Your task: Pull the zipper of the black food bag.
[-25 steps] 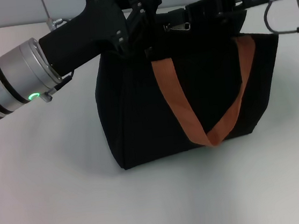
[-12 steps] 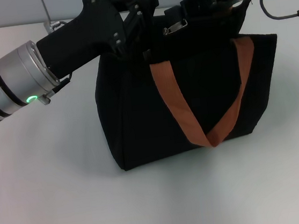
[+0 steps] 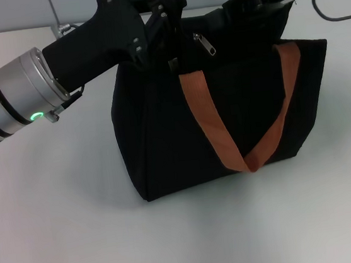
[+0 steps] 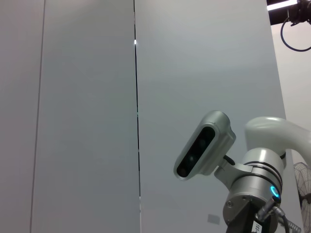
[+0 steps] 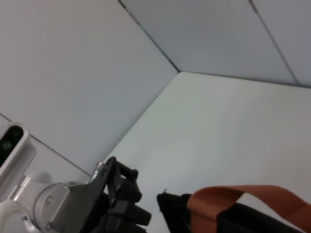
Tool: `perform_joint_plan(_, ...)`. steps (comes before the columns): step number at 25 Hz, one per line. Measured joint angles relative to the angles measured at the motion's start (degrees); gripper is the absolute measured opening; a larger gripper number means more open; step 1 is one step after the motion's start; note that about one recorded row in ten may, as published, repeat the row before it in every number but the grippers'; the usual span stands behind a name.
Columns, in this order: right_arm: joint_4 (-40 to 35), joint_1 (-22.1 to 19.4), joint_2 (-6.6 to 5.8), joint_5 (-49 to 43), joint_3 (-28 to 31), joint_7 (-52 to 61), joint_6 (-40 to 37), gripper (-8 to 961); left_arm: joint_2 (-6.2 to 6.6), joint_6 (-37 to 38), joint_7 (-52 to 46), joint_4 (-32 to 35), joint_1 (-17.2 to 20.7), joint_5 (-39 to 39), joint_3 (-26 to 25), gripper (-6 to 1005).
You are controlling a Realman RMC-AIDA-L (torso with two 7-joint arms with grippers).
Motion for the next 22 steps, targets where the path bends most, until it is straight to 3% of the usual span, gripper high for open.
perform_joint_plan(8,-1.2,-3.0,0.23,1.8,0.2,-1.2,-1.7,19,0.07,0.0,0.0,0.0,0.0,0.0,-0.1,23)
perform_joint_plan(14,2.9,-7.1,0.58,9.6,0.2,-8.8,-1.7,39,0.08,-0.1,0.0,0.0,-0.2,0.0,-0.1,23)
perform_joint_plan(22,7.1,-7.1,0.63,10.6,-0.1,-12.1,0.1,334,0.00,-0.1,0.0,0.1,-0.4,-0.5,-0.1,23)
